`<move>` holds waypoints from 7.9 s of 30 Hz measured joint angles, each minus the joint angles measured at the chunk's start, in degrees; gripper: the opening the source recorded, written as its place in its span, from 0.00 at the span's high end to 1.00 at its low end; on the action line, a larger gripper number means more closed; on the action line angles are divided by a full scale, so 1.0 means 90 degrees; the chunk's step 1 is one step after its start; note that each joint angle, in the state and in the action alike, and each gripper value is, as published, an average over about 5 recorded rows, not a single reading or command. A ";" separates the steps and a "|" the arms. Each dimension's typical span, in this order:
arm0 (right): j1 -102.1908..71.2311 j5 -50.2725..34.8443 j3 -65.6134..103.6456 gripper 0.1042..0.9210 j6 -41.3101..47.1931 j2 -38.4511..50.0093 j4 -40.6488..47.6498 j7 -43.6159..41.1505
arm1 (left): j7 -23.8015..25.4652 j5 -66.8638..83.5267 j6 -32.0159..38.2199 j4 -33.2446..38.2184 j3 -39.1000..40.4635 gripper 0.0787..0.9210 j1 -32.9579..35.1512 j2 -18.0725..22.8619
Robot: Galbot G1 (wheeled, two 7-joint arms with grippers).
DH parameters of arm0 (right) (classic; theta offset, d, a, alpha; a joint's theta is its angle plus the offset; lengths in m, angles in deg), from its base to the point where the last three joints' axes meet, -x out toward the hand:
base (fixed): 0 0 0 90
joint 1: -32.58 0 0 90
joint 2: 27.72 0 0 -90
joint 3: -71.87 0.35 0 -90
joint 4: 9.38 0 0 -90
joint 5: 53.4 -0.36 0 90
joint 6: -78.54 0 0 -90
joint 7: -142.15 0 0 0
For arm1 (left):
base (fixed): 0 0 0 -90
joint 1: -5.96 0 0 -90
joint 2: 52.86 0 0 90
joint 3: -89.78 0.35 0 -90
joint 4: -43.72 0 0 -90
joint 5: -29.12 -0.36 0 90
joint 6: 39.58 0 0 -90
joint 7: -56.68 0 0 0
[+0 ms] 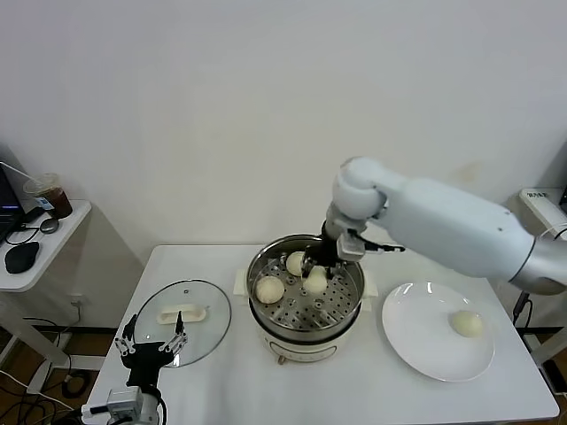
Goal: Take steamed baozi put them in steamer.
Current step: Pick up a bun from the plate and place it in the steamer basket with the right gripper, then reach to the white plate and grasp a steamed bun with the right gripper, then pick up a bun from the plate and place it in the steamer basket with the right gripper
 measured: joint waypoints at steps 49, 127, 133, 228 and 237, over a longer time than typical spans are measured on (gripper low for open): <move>0.0287 -0.0752 0.0168 0.12 0.1126 0.0492 0.0053 -0.0145 | 0.0052 0.0003 -0.0005 -0.0068 0.0055 0.12 -0.0056 -0.0001; -0.4274 0.1968 0.4240 0.12 0.4521 0.2193 0.2976 0.0252 | 0.0237 0.0113 -0.0160 -0.0061 -0.0127 0.12 0.0127 -0.0066; -0.4313 0.2008 0.4313 0.13 0.4570 0.2180 0.3049 0.0301 | 0.0236 0.0108 -0.0160 -0.0068 -0.0127 0.12 0.0132 -0.0070; 0.0569 -0.2730 -0.1496 0.26 0.8175 -0.0106 0.1157 0.0957 | 0.0041 0.0249 -0.0275 -0.0099 -0.0045 0.12 -0.0192 -0.0204; 0.0692 -0.2748 -0.1375 0.12 0.8146 0.0105 0.0989 0.0882 | 0.0045 0.0228 -0.0274 -0.0026 -0.0044 0.12 -0.0158 -0.0163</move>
